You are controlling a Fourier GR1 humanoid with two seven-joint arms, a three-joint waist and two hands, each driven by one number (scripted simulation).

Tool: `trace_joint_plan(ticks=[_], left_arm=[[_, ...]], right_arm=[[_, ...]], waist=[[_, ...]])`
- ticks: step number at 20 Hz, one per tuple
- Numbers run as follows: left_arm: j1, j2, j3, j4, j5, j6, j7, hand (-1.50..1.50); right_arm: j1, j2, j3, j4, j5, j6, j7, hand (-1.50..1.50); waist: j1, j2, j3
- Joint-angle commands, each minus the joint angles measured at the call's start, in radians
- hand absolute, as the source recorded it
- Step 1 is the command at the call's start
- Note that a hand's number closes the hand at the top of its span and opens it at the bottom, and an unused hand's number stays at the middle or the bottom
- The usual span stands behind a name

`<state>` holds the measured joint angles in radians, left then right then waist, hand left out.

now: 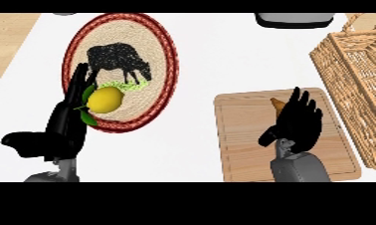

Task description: Pick the croissant from the cutting board and place it in the basket

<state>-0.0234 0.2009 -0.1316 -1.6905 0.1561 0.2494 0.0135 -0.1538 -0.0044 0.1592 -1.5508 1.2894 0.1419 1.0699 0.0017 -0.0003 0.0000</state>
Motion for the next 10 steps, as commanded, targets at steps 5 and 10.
trace_joint_plan(ticks=[5,10], left_arm=[[0.020,-0.058,-0.006,0.024,-0.061,-0.001,-0.040,0.00],[0.010,-0.045,0.027,0.019,-0.047,-0.045,-0.017,0.00]], right_arm=[[-0.042,-0.015,-0.084,0.086,-0.020,-0.026,-0.003,-1.50],[-0.033,-0.022,-0.116,0.074,-0.018,-0.020,0.000,-1.50]], waist=[[0.000,0.001,0.000],[-0.001,0.000,0.000]])
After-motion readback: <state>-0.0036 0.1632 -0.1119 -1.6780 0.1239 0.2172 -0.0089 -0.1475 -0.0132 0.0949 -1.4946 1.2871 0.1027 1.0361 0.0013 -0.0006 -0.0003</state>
